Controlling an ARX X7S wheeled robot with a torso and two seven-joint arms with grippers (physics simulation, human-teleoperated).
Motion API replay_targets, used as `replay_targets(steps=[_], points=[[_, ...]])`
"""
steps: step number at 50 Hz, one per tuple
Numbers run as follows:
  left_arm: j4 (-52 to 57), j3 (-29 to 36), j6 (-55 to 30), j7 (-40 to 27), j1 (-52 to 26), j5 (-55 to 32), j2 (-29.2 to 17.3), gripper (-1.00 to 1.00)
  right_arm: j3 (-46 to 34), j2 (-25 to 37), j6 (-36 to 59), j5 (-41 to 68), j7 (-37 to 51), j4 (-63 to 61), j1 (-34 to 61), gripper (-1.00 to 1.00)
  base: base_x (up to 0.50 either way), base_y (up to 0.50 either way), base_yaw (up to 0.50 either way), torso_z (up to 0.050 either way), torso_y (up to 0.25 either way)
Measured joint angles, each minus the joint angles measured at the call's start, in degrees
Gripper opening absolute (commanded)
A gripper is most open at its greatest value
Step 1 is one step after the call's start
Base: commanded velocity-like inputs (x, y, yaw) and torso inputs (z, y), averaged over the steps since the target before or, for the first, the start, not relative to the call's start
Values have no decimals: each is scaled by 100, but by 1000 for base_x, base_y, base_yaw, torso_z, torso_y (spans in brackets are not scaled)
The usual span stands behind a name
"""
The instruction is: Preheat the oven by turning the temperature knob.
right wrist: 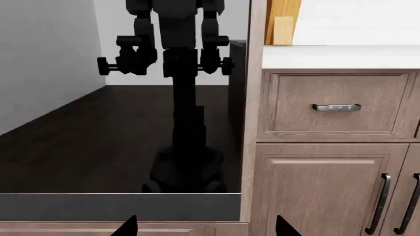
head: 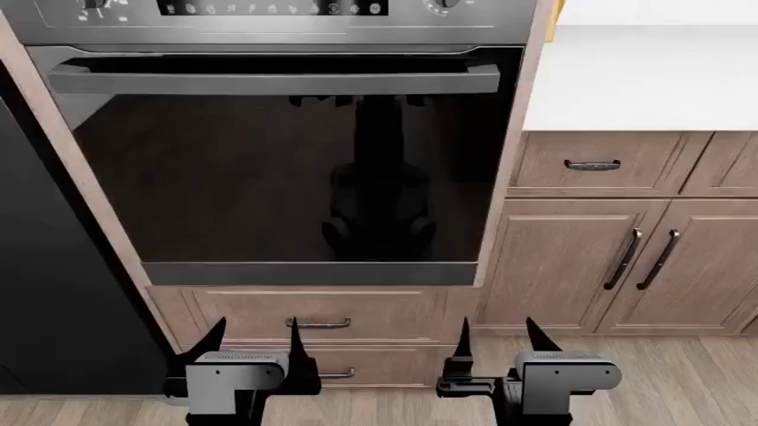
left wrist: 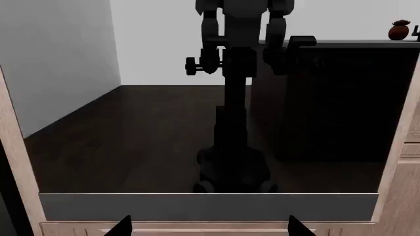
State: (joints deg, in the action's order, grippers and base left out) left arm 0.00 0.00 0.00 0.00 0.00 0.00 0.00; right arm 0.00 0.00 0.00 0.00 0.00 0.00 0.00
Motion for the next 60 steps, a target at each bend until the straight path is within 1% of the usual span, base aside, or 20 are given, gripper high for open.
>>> replay_targets(steps=[13, 18, 30, 42, 51, 60], points=[[-4, 178, 6, -180, -8, -139, -147, 100, -132, 152, 1, 108, 252, -56, 0, 100, 0, 0, 0, 0, 0], [110, 216, -8, -284, -15, -219, -199, 100, -173, 220, 11, 77, 419, -323, -38, 100, 0, 0, 0, 0, 0], [1382, 135, -350, -644, -462, -470, -333, 100, -41, 439, 679, 208, 749, -1863, 193, 100, 0, 0, 0, 0, 0], [2740, -5, -782, -1010, -1204, -575, -504, 100, 146, 667, 1499, 376, 972, -3286, 823, 100, 0, 0, 0, 0, 0], [3338, -50, -978, -1225, -1655, -581, -604, 100, 206, 818, 1901, 445, 1071, -4073, 1242, 100, 0, 0, 0, 0, 0], [3704, -138, -1116, -1376, -2002, -655, -707, 100, 247, 941, 2231, 515, 1144, -4662, 1655, 100, 0, 0, 0, 0, 0]])
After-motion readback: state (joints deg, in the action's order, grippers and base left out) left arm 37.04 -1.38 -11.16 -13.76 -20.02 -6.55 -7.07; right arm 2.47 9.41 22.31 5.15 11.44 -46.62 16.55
